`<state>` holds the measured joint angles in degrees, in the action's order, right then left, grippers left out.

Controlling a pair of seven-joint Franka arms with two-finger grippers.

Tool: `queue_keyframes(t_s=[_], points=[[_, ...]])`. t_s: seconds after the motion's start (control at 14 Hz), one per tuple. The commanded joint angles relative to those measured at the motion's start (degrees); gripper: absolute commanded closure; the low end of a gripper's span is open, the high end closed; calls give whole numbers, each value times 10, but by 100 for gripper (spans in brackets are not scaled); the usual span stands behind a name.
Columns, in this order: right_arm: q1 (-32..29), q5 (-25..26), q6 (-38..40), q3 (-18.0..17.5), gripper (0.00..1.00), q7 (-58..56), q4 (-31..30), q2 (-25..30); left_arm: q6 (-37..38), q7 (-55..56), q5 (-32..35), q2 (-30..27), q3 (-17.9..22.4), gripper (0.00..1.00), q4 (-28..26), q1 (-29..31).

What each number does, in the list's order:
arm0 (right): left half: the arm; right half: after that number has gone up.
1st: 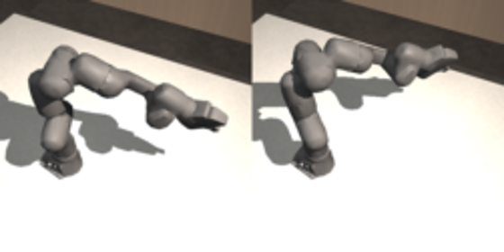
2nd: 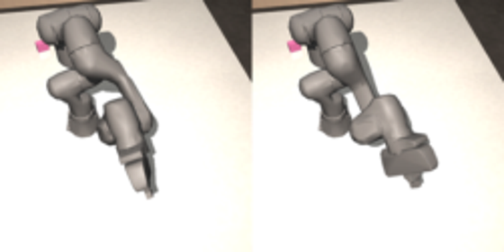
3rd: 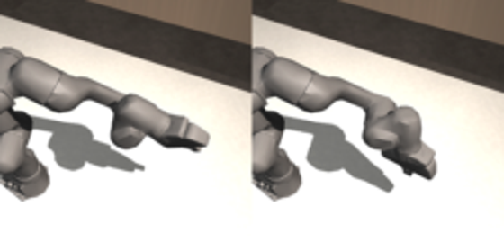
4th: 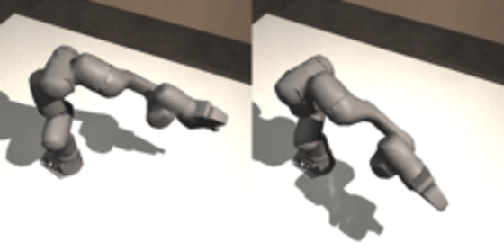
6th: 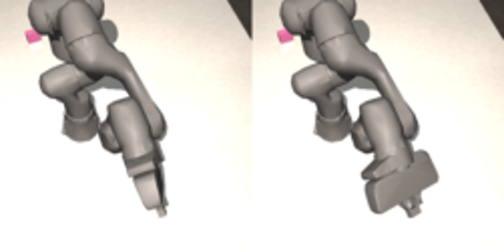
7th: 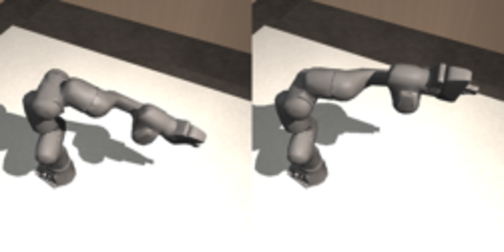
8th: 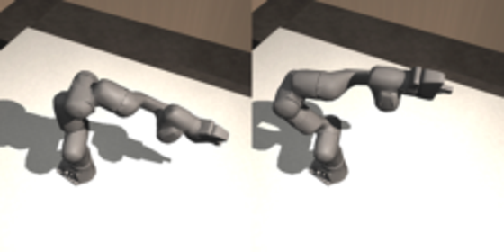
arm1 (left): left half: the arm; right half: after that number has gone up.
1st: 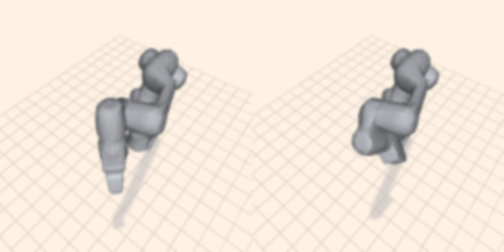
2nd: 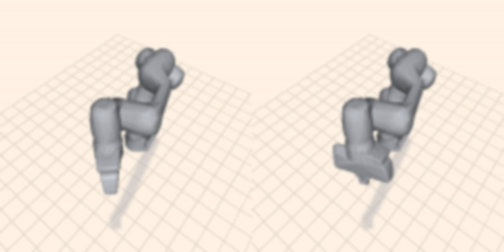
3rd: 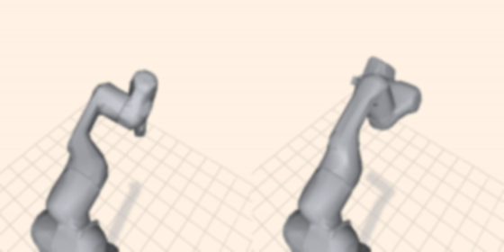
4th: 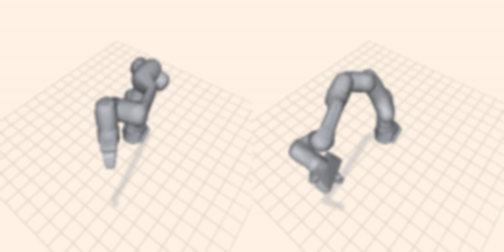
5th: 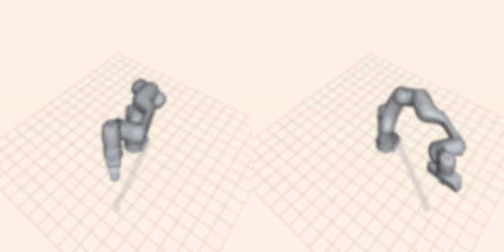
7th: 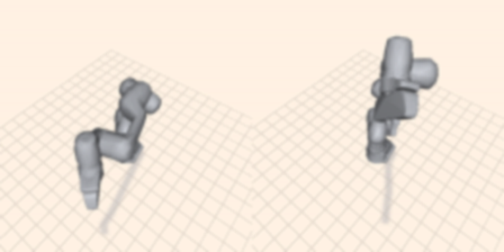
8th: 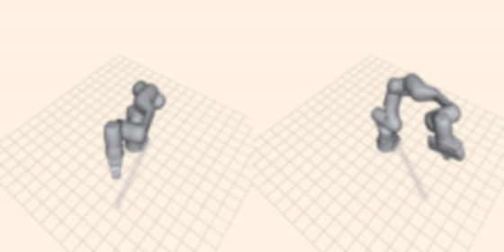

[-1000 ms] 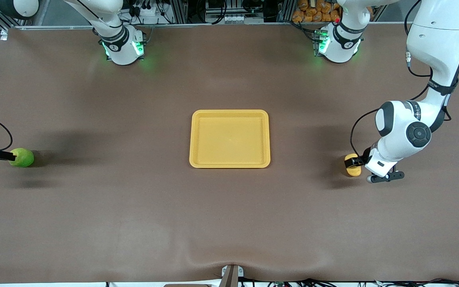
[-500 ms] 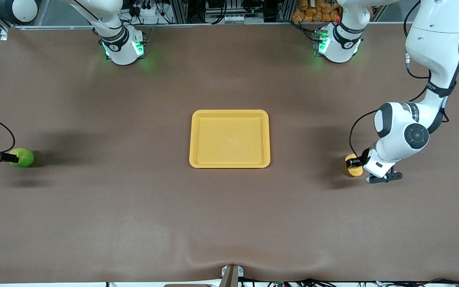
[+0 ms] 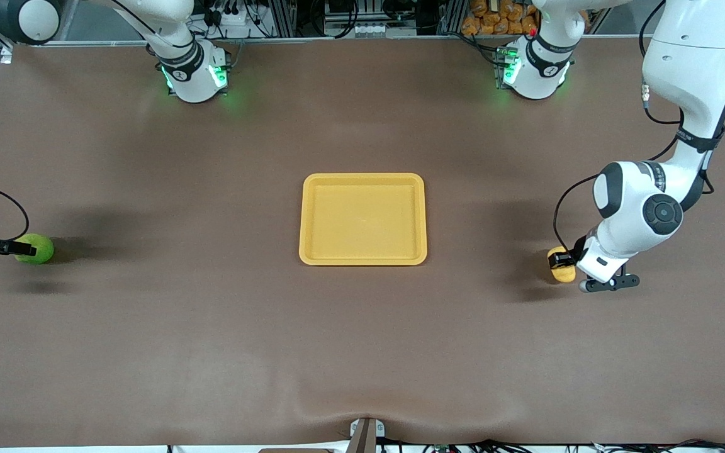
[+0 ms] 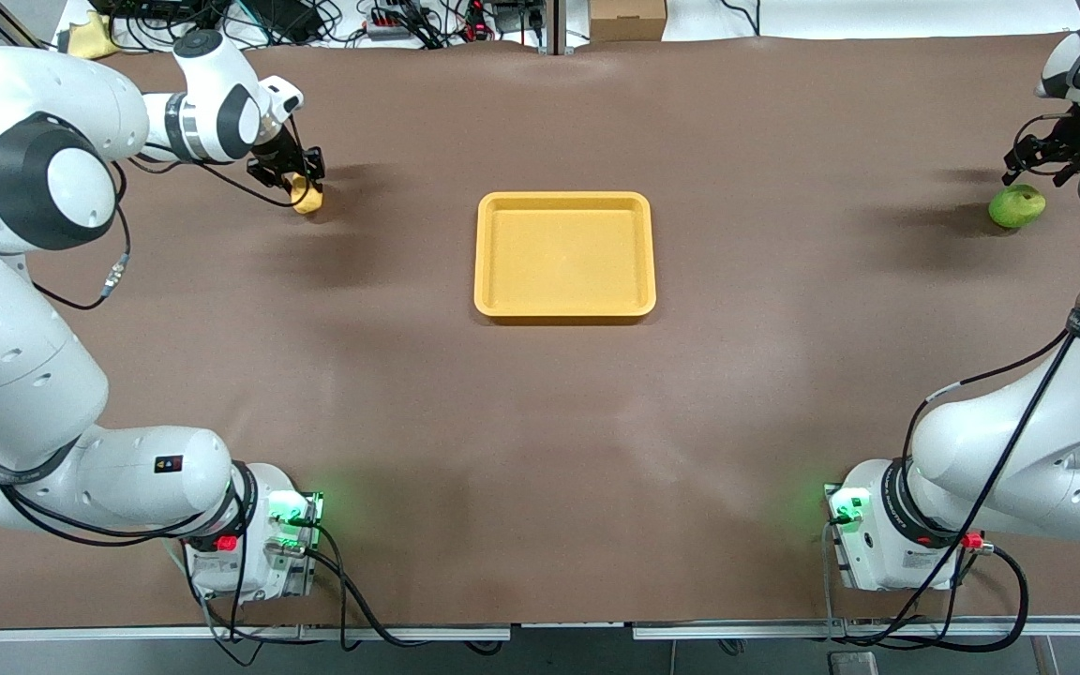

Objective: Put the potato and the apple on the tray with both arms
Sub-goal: 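Close the left gripper on the potato while the right gripper grasps the apple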

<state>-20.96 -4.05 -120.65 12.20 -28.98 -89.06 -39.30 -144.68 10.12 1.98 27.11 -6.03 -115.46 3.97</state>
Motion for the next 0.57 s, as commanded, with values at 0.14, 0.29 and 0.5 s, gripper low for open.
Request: queue_keyframes(t_s=[0.14, 0.29, 0.5], points=[[-22, -39, 2, -9, 0, -27, 9, -22, 9, -1, 11, -18, -2, 94, -6, -1], [-24, -46, 2, -9, 0, -34, 8, -31, 10, 1, 11, -20, -7, 96, -6, -2], [-26, -46, -20, -9, 0, -42, 2, -39, 13, 1, 11, -25, -14, 98, -6, -1]])
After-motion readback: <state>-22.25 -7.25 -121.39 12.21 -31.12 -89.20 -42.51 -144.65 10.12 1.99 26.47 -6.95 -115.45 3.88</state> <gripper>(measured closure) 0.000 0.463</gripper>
